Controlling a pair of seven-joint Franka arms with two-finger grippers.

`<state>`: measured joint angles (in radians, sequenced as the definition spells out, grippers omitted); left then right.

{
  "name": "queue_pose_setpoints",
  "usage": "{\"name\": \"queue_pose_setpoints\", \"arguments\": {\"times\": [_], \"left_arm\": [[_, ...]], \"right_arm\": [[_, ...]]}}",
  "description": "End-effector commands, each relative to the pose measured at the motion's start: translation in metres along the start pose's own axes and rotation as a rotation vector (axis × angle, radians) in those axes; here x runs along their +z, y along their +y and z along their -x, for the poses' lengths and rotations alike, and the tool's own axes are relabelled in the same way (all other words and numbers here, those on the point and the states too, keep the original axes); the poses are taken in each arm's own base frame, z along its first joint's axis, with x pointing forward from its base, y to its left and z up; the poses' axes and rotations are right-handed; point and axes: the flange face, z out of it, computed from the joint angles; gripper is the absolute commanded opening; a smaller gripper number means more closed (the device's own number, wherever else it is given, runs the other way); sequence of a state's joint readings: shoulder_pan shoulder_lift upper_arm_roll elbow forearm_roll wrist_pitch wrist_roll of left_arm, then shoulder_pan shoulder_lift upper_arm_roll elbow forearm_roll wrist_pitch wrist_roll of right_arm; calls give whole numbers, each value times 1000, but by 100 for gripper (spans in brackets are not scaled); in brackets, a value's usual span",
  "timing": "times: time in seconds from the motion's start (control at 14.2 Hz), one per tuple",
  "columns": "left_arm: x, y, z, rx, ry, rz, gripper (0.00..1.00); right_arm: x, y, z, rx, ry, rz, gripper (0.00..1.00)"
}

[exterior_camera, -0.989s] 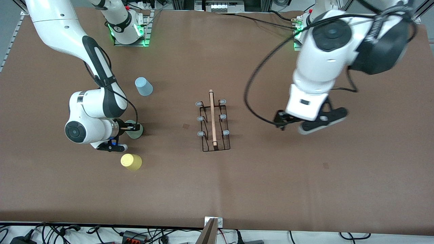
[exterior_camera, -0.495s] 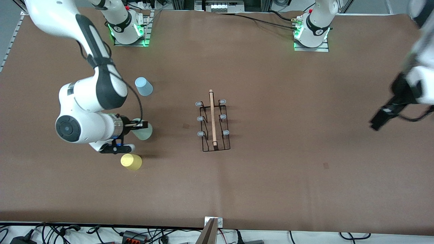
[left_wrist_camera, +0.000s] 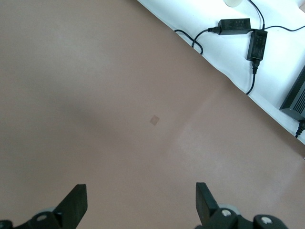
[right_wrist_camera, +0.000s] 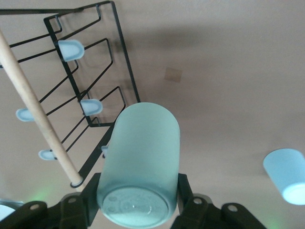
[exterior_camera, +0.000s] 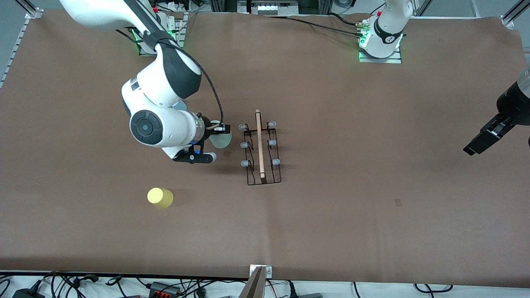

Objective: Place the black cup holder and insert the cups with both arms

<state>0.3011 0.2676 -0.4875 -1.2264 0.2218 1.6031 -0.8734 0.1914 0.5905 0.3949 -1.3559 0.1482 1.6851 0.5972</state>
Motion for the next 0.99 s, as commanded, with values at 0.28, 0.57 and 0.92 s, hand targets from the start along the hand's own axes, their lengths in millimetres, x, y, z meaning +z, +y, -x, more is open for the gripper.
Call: {"name": "queue_pose_setpoints", "arguments": {"times": [0.28, 0.57, 0.92], "left_arm": [[-2, 0, -1, 47, -21, 14, 100], [1, -10, -13, 114, -16, 18, 100], [21, -75, -39, 644, -95, -8, 100]], "right_arm": [[22, -36, 17, 36, -26, 12, 24], [40, -45, 17, 24, -37, 16, 24], [59, -53, 17, 15, -51, 22, 24]]}}
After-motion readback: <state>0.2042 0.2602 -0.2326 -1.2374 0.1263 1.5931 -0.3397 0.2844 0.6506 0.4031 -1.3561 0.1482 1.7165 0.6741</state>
